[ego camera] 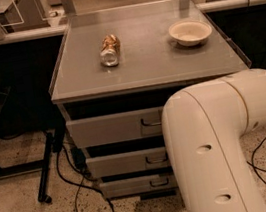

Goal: Close middle drawer

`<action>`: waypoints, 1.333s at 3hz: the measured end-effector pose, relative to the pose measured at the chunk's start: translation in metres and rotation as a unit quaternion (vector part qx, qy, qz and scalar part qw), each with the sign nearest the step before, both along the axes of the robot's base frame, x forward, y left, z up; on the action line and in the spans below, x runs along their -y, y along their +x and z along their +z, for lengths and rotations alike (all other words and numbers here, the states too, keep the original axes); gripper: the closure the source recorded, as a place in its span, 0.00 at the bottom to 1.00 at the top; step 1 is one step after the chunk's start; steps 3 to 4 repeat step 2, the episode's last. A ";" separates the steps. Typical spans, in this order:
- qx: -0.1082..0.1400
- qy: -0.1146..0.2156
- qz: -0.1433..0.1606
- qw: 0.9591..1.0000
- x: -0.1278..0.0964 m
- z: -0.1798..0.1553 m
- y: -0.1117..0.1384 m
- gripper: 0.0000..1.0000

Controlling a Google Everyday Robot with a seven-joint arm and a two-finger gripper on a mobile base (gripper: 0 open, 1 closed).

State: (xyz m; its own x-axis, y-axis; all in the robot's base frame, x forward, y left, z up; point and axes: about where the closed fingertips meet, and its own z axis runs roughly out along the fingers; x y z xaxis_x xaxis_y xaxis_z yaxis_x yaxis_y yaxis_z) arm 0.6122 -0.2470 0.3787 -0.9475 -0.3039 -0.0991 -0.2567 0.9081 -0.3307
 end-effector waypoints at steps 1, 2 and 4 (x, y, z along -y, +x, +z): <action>0.000 0.000 0.000 1.000 0.000 0.000 0.000 0.00; 0.000 0.000 0.000 1.000 0.000 0.000 0.000 0.00; 0.000 0.000 0.000 1.000 0.000 0.000 0.000 0.00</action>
Offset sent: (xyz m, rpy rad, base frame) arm 0.0000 0.0000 0.0000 0.0000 0.0000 0.0000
